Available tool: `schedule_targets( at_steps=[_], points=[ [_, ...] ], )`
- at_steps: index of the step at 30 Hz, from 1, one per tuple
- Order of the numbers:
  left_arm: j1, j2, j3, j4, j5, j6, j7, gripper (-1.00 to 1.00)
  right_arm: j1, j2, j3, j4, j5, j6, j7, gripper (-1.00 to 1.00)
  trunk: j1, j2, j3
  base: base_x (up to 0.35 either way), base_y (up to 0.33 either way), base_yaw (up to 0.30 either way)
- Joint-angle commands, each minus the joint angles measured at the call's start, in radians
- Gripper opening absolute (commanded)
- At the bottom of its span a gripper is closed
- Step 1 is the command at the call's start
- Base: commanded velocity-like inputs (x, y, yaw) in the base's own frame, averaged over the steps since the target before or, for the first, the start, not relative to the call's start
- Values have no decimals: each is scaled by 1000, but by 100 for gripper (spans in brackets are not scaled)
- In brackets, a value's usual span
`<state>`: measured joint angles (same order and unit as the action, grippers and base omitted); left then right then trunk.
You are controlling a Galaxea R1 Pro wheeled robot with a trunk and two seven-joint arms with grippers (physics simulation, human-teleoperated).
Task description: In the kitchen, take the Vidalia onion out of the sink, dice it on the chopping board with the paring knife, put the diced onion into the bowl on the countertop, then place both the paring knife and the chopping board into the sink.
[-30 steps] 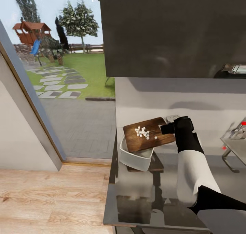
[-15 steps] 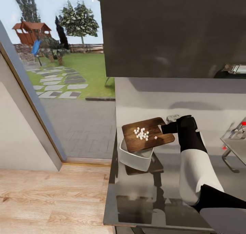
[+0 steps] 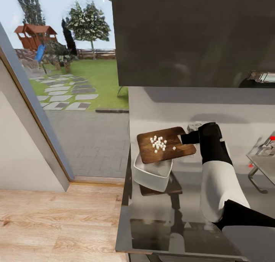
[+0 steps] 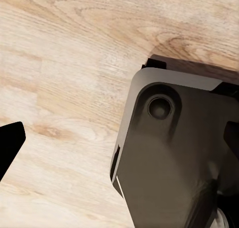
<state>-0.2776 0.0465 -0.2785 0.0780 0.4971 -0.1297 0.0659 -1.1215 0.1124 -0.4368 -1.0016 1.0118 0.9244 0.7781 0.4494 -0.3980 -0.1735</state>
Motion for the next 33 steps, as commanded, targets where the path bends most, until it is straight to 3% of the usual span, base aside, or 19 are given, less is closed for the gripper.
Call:
schedule_targets(
  at_steps=[1, 18, 25, 33],
  points=[
    [-2, -1, -8, 3, 6, -5, 0, 100, -11, 1, -3, 0, 11, 8, 10, -100, 1, -2, -2, 0, 0, 0],
    [-2, -1, -8, 3, 6, -5, 0, 100, -65, 1, 0, 0, 40, 23, -23, -100, 1, -2, -2, 0, 0, 0],
    [-2, -1, -8, 3, 6, -5, 0, 100, -66, 1, 83, 0, 49, 22, -81, -100, 1, -2, -2, 0, 0, 0],
    [-2, -1, -8, 3, 6, -5, 0, 100, -66, 3, 100, 1, 48, 20, -142, -100, 1, -2, -2, 0, 0, 0]
  ],
)
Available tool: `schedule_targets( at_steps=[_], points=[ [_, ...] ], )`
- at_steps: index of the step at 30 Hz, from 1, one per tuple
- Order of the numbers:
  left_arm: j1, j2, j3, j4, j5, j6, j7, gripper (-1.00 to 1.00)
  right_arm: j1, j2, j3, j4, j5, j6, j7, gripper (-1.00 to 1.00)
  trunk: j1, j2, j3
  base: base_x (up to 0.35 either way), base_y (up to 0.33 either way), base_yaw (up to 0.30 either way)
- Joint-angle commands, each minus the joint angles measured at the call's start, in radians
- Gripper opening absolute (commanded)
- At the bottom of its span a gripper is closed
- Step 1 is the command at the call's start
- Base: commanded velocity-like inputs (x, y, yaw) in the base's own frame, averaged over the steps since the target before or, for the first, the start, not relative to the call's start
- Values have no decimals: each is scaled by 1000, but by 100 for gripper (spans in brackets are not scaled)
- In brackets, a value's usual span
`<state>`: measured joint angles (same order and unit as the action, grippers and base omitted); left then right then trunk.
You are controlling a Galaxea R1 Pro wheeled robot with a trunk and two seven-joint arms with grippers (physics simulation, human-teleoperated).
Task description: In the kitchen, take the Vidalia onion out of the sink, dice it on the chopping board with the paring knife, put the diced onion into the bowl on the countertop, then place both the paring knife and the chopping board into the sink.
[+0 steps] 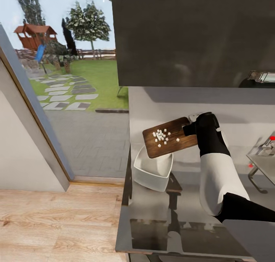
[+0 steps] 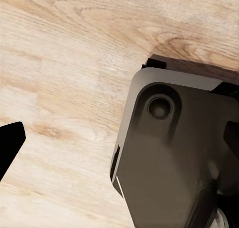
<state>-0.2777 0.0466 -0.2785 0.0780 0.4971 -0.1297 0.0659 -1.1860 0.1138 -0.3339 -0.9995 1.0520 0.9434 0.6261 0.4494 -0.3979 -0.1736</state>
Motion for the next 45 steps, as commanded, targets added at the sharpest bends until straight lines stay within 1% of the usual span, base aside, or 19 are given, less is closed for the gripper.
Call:
schedule_targets(
  at_steps=[1, 6, 14, 18, 23, 27, 29, 35, 40, 42, 45],
  points=[
    [-1, -1, -8, 3, 6, -5, 0, 100, -1, 1, -3, -1, 8, 0, 8, -100, 1, -2, -2, 0, 0, 0],
    [-1, -1, -8, 3, 6, -5, 0, 100, -1, 2, 2, -1, 9, -5, 3, -100, 1, -2, -2, 0, 0, 0],
    [-1, -1, -8, 3, 6, -5, 0, 100, -1, 3, 58, 5, 8, -11, -32, -100, 1, -2, -2, 0, 0, 0],
    [-1, -1, -8, 3, 6, -5, -1, 100, -1, 5, 66, 7, 8, -12, -39, -100, 1, -2, -2, 0, 0, 0],
    [-1, -1, -8, 3, 6, -5, 0, 100, -1, 8, 75, 7, 8, -13, -81, -100, 1, -2, -2, 0, 0, 0],
    [-1, -1, -8, 3, 6, -5, -1, 100, -1, 9, 117, 8, 8, -22, -101, -100, 1, -2, -2, 0, 0, 0],
    [-1, -1, -8, 3, 6, -5, -1, 100, -1, 9, 126, 8, 8, -29, -109, -100, 1, -2, -2, 0, 0, 0],
    [-1, -1, -8, 3, 6, -5, 0, 100, -1, 11, 133, 9, 7, -34, -136, -100, 1, -2, -2, 0, 0, 0],
    [-1, -1, -8, 3, 6, -5, -1, 100, -1, 12, 138, 9, 7, -35, -144, -100, 1, -2, -2, 0, 0, 0],
    [-1, -1, -8, 3, 6, -5, -1, 100, -1, 12, 147, 9, 7, -35, -145, -100, 1, -2, -2, 0, 0, 0],
    [-1, -1, -8, 3, 6, -5, 0, 100, -1, 12, 176, 9, 8, -35, -146, -100, 1, -2, -2, 0, 0, 0]
  ],
)
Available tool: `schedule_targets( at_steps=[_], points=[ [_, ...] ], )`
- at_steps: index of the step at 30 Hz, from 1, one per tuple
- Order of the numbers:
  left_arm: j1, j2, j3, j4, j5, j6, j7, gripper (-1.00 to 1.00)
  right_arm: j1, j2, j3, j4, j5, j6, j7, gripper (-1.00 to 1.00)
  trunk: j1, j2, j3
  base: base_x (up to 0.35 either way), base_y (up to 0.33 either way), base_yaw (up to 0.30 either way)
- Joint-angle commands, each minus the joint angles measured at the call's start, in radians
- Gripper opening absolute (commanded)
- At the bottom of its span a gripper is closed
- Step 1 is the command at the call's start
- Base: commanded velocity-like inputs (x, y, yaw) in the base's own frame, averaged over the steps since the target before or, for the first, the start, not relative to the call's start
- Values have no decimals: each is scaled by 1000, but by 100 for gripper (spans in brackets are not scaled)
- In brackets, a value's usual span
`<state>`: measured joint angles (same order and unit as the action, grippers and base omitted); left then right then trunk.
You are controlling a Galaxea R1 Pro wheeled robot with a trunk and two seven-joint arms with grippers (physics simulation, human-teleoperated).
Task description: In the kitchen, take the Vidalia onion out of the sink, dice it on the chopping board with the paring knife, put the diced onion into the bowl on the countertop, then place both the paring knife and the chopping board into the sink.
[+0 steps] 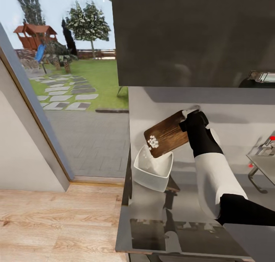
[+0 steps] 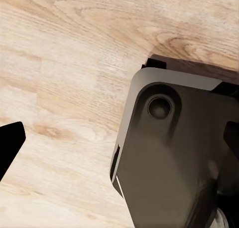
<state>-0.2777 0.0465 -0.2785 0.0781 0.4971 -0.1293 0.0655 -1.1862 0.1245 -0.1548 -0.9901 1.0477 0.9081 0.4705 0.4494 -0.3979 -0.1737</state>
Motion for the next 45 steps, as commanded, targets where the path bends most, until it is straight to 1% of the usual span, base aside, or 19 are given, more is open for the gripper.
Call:
schedule_targets(
  at_steps=[1, 4, 11, 14, 19, 24, 27, 29, 30, 31, 32, 33, 35, 38, 40, 42, 43, 45],
  points=[
    [-1, -1, -8, 3, 6, -5, 0, 100, -1, 1, 3, -1, 12, 0, 10, -100, 1, -2, -2, 0, 0, 0],
    [-1, -1, -8, 3, 6, -6, 0, 100, -1, 0, 12, -1, 12, 0, 10, -100, 1, -2, -2, 0, 0, 0],
    [-1, -1, -8, 3, 6, -5, 0, 100, -1, 0, 17, -1, 12, -1, 10, -100, 1, -2, -2, 0, 0, 0],
    [-1, -1, -8, 3, 6, -5, 0, 100, -1, 0, 18, -1, 14, -22, 5, -100, 1, -2, -2, 0, 0, 0],
    [-1, -1, -8, 3, 6, -4, 0, 100, -1, 0, 18, -1, 10, -51, -64, -100, 1, -2, -2, 0, 0, 0],
    [-1, -1, -8, 3, 6, -4, 0, 100, -1, -4, 15, -1, 5, -54, -74, -100, 1, -2, -2, 0, 0, 0],
    [-1, -1, -8, 3, 6, -4, 0, 100, -1, -8, 9, -1, -10, -54, -62, -100, 1, -2, -2, 0, 0, 0],
    [-1, -1, -8, 3, 6, -4, 0, 100, 0, -12, 7, -2, -42, -54, -37, -100, 1, -2, -2, 0, 0, 0],
    [-1, -1, -8, 3, 6, -4, 0, 100, 0, -21, 7, -2, -64, -54, -18, -100, 1, -2, -2, -16, 0, 0],
    [-1, -1, -8, 3, 6, -4, 0, 100, -1, -29, 6, -3, -76, -54, -9, -100, 1, -2, -2, -31, 0, 0],
    [-1, -1, -8, 3, 6, -4, 0, 100, -1, -48, 6, -4, -101, -54, 11, -100, 1, -2, -2, -65, 0, 0],
    [-1, -1, -8, 3, 6, -4, 0, 100, -1, -84, 3, -5, -144, -53, 43, -100, 1, -2, -2, -111, 0, 0],
    [-1, -1, -8, 3, 6, -4, 0, 100, -1, -137, 0, -8, -211, -53, 80, -100, 1, -2, -2, -140, 0, 0],
    [-1, -1, -8, 3, 6, -4, 0, 100, -1, -212, -4, -10, -315, -51, 106, -100, 1, -2, -2, -181, 0, 0],
    [-1, -1, -8, 3, 6, -4, 0, 100, -1, -261, -22, -10, -392, -49, 112, -100, 1, -2, -2, -225, 0, 0],
    [-1, -1, -8, 3, 6, -4, 0, 100, -1, -300, -51, -10, -471, -48, 114, -100, 1, -2, -2, -240, 0, 0],
    [-1, -1, -8, 3, 6, -4, 0, 100, -1, -317, -64, -10, -502, -47, 115, -100, 1, -2, -2, -248, 0, 0],
    [-1, -1, -8, 3, 6, -4, 0, 100, 0, -349, -82, -10, -540, -47, 116, -100, 1, -2, -2, -259, 0, 0]
  ],
)
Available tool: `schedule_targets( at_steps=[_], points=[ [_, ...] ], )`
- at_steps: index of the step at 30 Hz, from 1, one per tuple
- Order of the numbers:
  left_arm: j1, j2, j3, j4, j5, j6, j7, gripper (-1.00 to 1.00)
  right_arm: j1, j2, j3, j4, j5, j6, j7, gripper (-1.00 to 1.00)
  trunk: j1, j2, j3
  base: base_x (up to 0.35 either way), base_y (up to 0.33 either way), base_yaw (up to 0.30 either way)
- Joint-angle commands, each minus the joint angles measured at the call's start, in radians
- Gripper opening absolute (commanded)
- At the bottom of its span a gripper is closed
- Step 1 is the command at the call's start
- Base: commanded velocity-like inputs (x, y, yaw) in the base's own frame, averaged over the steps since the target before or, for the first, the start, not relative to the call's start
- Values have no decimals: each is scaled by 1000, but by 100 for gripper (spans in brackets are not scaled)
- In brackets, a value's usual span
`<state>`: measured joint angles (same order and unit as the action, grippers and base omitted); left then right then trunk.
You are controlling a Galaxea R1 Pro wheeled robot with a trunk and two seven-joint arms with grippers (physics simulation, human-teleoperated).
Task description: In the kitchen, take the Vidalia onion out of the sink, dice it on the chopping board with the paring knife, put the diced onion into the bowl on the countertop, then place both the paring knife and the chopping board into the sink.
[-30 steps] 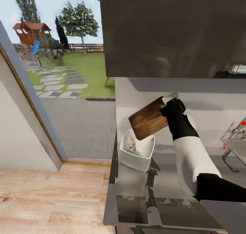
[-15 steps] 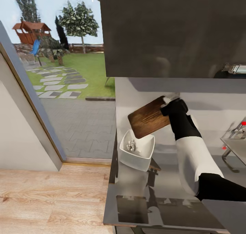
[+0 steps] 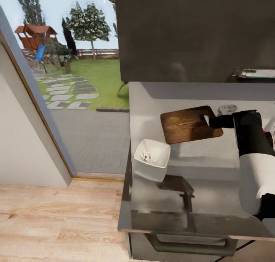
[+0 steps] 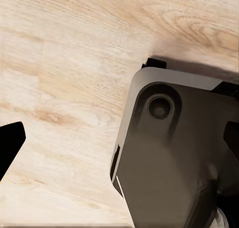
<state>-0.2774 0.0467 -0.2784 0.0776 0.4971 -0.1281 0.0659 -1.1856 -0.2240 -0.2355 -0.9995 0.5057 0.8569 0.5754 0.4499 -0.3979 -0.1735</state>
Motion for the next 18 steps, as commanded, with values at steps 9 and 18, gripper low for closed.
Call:
schedule_targets(
  at_steps=[9, 18],
  points=[
    [-2, -1, -8, 4, 6, -4, 0, 100, 1, -43, -16, 8, -22, 0, 11, -100, 0, -2, -2, -269, -76, 0],
    [-2, -1, -8, 4, 6, -4, 0, 100, 3, -44, -15, 10, -23, -1, 9, -100, 0, -2, -2, -254, -227, 0]
  ],
)
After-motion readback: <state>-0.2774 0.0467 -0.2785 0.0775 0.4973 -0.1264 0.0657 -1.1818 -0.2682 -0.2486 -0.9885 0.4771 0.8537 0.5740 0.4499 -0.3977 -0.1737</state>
